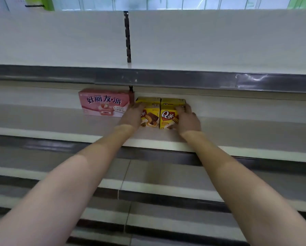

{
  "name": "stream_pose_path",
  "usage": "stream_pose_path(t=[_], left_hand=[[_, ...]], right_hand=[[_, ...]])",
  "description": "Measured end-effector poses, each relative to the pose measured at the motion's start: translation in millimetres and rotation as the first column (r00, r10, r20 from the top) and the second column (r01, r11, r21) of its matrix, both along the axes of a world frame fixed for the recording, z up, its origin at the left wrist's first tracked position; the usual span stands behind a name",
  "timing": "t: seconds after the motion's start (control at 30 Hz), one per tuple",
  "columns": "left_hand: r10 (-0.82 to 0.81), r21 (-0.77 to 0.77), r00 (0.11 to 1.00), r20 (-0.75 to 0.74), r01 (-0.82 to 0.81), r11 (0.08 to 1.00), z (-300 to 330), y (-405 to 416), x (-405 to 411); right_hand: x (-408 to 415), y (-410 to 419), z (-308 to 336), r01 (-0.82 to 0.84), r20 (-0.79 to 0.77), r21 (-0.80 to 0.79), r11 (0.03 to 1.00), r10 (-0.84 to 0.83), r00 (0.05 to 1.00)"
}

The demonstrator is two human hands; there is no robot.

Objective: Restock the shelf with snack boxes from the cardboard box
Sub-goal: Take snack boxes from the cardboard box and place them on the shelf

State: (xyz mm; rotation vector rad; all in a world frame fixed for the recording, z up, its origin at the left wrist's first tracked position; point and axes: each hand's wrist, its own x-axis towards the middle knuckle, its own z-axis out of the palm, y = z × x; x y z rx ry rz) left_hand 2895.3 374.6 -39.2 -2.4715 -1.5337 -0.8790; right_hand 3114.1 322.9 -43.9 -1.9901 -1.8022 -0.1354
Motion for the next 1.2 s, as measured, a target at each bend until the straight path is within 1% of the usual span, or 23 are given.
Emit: stream_pose_path(t=[0.13, 0.27, 0.43, 0.53, 0.63, 0.7, 0.77, 0.83, 0.9, 1.0, 1.07, 1.13, 1.2], left_hand=[[-0.108, -0.039, 0.992, 0.062, 0.111, 0.993, -2, 14, -8], [-0.118, -0.026, 0.992, 0.041, 0.119, 0.993, 1, 17, -9], [-0.152, -0.035, 0.988, 0.028, 0.153, 0.988, 0, 26, -13], [-0.165, -0.052, 0.986, 0.028, 0.167, 0.985, 2, 25, -11], [-0.176, -0.095, 0.984, 0.04, 0.179, 0.979, 5, 23, -12], [-0.126, -0.117, 0.986, 0.105, 0.138, 0.983, 7, 23, -16], [-0.07, -0.097, 0.986, 0.148, 0.085, 0.992, 9, 22, -25], [-0.032, -0.086, 0.986, 0.165, 0.047, 0.995, 13, 16, -38], [0.032, -0.126, 0.987, 0.155, -0.012, 0.992, 14, 11, -56], [0.104, -0.155, 0.986, 0.131, -0.083, 0.984, 10, 1, -93], [0.127, -0.126, 0.981, 0.144, -0.11, 0.986, 5, -10, -121], [0.182, -0.094, 0.969, 0.168, -0.168, 0.981, 0, -25, -149], [0.249, -0.098, 0.954, 0.167, -0.235, 0.967, -4, -43, -177]], right_hand=[[-10, 9, -1, 0.042, -0.009, 0.002, 0.999, -0.042, 0.999], [-17, 13, -1, 0.061, -0.017, 0.038, 0.997, -0.061, 0.998], [-23, 16, 2, 0.098, -0.005, 0.019, 0.995, -0.098, 0.995], [-28, 13, 4, 0.141, 0.064, 0.021, 0.99, -0.142, 0.988], [-39, 11, 7, 0.134, 0.151, 0.097, 0.986, -0.148, 0.977], [-53, 11, 13, 0.075, 0.143, 0.142, 0.987, -0.095, 0.985], [-72, 10, 21, -0.007, 0.113, 0.187, 0.982, -0.015, 0.994], [-92, 9, 26, -0.093, 0.084, 0.2, 0.975, 0.078, 0.993], [-114, 9, 25, -0.175, 0.028, 0.187, 0.967, 0.173, 0.984], [-144, 11, 17, -0.265, -0.063, 0.145, 0.953, 0.277, 0.959], [-165, 9, 13, -0.336, -0.068, 0.121, 0.934, 0.345, 0.936], [-187, 4, 11, -0.432, -0.069, 0.131, 0.892, 0.443, 0.894], [-211, -1, 7, -0.498, -0.106, 0.137, 0.856, 0.513, 0.852]])
